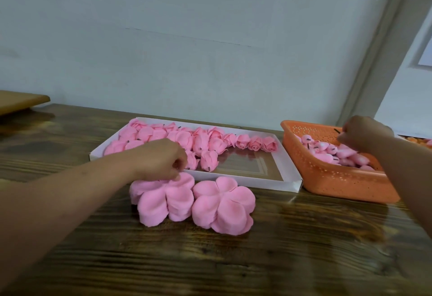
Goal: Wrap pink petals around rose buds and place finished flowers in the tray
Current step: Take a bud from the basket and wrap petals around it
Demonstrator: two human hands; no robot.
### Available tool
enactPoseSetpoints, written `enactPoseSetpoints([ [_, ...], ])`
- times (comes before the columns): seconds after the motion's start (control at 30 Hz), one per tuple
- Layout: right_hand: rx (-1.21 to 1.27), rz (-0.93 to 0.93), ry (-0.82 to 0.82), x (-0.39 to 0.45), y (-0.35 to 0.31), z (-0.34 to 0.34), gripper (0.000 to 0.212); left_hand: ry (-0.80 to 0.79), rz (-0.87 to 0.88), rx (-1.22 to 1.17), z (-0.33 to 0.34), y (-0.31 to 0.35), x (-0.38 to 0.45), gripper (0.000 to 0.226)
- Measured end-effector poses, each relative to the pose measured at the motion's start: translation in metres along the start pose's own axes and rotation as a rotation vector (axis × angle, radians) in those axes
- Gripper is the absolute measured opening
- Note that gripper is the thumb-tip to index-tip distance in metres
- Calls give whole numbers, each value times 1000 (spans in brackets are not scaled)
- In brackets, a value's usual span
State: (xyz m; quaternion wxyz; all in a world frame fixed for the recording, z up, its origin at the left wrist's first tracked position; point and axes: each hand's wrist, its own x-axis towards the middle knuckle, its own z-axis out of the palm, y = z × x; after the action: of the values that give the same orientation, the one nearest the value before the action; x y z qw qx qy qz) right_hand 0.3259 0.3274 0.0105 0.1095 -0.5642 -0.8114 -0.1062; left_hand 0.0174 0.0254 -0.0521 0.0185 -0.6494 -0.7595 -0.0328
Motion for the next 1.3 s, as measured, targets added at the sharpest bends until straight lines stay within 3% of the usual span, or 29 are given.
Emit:
enactPoseSetpoints([
  [0.4, 109, -56, 106, -26, -24, 11, 13, 104, -81, -186, 6, 3, -12, 27],
  [0.53, 132, -58, 116, -31, -26, 9, 14, 3, 22, -167, 6, 2, -13, 3],
  [0.6, 160, -56, 112, -32, -28, 9, 13, -10, 32, -169, 10, 4, -11, 14],
  [0.8, 183, -57, 110, -30, -29, 11, 14, 37, 10, -146, 14, 8, -9, 18],
  [0.9, 187, -51, 99, -30, -31, 14, 14, 63, 22, -124, 16, 8, -8, 6],
  [1.03, 162, -53, 99, -31, -34, 18, 16, 79, -5, -117, 20, 8, -10, 15],
  [1.13, 148, -57, 97, -32, -33, 19, 16, 78, -5, -125, 20, 9, -11, 5],
  [1.3, 157, -65, 97, -32, -36, 16, 16, 104, 14, -76, 17, 12, -7, 10],
])
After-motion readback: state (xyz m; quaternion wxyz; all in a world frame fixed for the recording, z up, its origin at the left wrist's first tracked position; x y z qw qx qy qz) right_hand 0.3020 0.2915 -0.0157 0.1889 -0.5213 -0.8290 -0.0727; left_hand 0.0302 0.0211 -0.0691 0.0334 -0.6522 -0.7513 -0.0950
